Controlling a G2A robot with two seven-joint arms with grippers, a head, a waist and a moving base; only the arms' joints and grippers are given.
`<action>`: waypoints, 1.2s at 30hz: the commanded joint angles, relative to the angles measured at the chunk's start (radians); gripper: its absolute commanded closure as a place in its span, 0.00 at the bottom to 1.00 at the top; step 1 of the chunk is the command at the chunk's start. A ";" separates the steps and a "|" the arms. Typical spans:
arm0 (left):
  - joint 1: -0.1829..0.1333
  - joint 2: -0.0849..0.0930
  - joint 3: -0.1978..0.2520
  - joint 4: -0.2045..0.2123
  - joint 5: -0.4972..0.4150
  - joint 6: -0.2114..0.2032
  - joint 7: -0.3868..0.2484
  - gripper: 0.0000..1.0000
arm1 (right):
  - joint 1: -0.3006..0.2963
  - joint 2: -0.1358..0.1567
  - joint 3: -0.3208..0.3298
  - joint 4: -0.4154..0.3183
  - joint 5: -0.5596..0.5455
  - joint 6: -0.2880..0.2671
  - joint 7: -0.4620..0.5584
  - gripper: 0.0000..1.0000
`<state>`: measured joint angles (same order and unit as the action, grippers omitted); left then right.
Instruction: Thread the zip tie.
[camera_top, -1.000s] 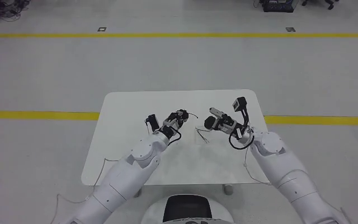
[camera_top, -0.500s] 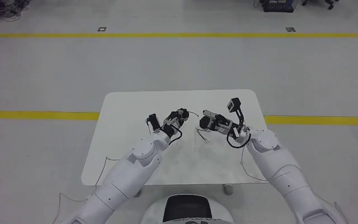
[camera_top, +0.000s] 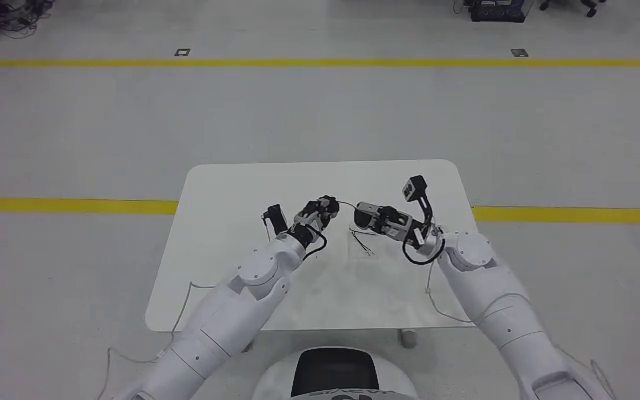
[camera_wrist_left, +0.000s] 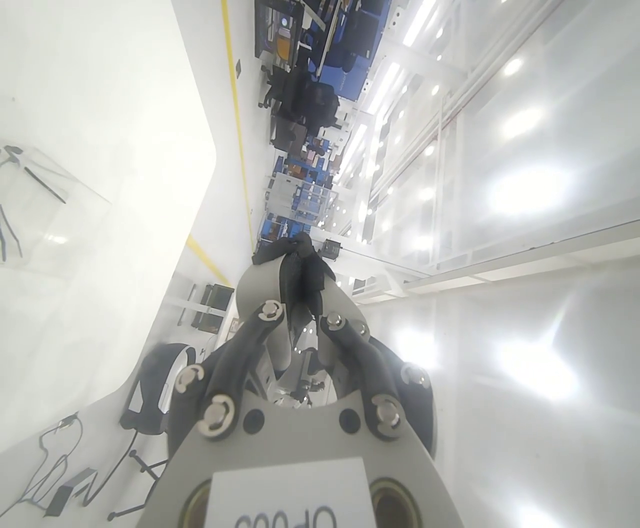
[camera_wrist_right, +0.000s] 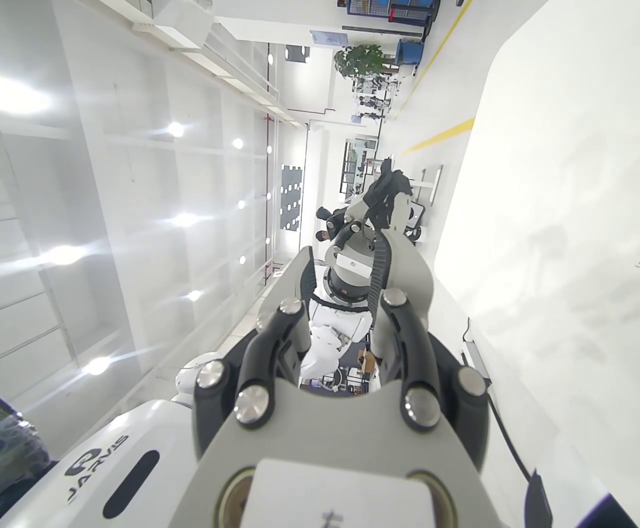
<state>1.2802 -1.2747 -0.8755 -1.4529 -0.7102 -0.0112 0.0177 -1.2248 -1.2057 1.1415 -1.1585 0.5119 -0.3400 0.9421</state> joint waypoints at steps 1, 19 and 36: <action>0.001 -0.001 -0.002 0.000 0.002 -0.001 0.000 1.00 | 0.000 -0.004 0.005 0.003 -0.005 0.000 0.005 0.81; 0.014 -0.010 -0.028 -0.006 0.016 0.000 -0.012 1.00 | 0.008 -0.039 0.036 0.048 -0.050 0.000 0.027 0.80; 0.022 -0.019 -0.030 -0.003 0.033 0.014 -0.024 1.00 | 0.007 -0.061 0.061 0.058 -0.068 0.000 0.045 0.82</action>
<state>1.3022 -1.2938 -0.9055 -1.4570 -0.6773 0.0026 -0.0061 -1.2175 -1.2659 1.2008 -1.1005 0.4447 -0.3400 0.9861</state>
